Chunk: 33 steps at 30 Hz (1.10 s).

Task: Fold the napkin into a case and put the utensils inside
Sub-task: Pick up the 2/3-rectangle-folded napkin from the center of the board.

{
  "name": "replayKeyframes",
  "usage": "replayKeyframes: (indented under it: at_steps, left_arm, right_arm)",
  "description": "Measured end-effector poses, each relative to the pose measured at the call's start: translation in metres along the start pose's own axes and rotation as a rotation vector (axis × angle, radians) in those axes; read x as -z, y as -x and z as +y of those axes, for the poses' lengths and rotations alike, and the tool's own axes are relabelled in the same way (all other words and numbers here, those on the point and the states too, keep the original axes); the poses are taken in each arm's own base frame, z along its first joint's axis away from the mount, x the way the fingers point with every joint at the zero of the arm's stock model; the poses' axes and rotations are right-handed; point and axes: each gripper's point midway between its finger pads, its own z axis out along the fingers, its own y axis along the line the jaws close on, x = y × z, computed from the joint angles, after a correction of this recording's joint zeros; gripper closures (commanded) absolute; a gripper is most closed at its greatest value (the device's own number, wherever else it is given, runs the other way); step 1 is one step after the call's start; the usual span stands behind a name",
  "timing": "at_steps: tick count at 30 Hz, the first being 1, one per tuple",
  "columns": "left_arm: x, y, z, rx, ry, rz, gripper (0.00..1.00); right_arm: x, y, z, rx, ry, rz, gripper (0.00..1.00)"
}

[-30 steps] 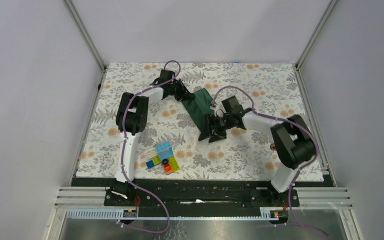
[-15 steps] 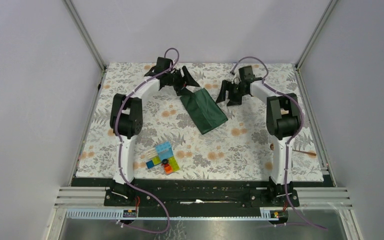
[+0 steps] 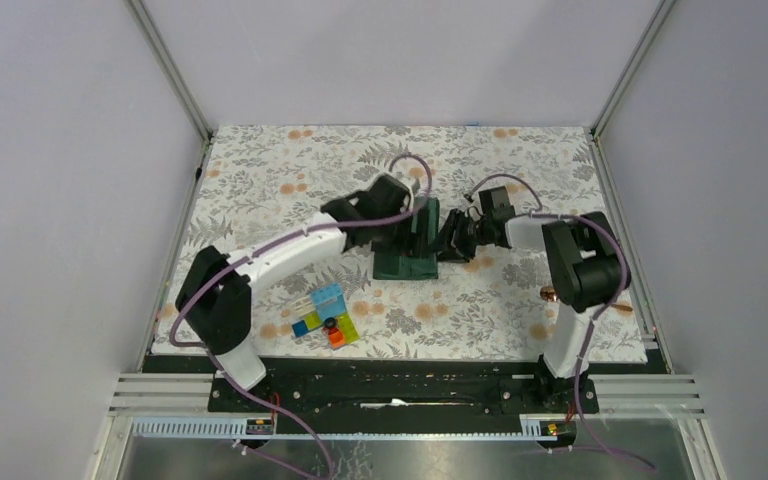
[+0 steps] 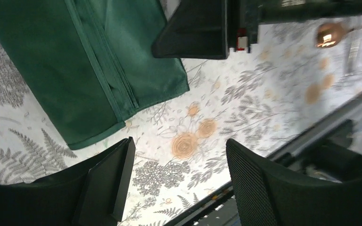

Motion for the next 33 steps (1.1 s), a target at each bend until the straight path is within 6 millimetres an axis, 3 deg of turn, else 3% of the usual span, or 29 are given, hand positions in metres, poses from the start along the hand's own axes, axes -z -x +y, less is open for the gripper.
replayKeyframes:
  at_steps: [4, 6, 9, 13, 15, 17, 21, 24, 33]
  left_arm:
    - [-0.019, -0.042, -0.004, -0.099, 0.145, -0.001, 0.23]
    - [-0.029, -0.053, -0.006, -0.151, 0.213, -0.015, 0.23]
    - [-0.049, -0.060, -0.008, -0.225, 0.324, -0.027, 0.23]
    - [-0.078, -0.060, -0.015, -0.303, 0.440, -0.043, 0.29]
    - [-0.092, -0.060, -0.015, -0.330, 0.488, -0.037, 0.33]
    - [-0.104, -0.060, -0.012, -0.344, 0.527, -0.030, 0.37]
    - [-0.122, -0.065, 0.002, -0.363, 0.603, 0.009, 0.50]
    - [-0.124, -0.063, 0.003, -0.359, 0.622, 0.004, 0.55]
    - [-0.123, -0.069, 0.010, -0.354, 0.647, 0.028, 0.85]
  right_arm:
    - [0.006, -0.025, 0.028, -0.060, 0.031, -0.095, 0.03]
    - [0.013, -0.028, 0.025, -0.084, -0.019, -0.137, 0.00]
    - [0.049, -0.003, 0.000, -0.144, -0.148, -0.279, 0.00]
    - [0.125, 0.037, -0.052, -0.252, -0.335, -0.516, 0.00]
    - [0.154, 0.040, -0.072, -0.286, -0.424, -0.584, 0.00]
    - [0.167, 0.035, -0.075, -0.279, -0.463, -0.609, 0.00]
    - [0.178, 0.024, -0.072, -0.247, -0.479, -0.631, 0.00]
    - [0.176, 0.018, -0.075, -0.238, -0.488, -0.610, 0.01]
    - [0.135, -0.003, -0.081, -0.217, -0.403, -0.396, 0.00]
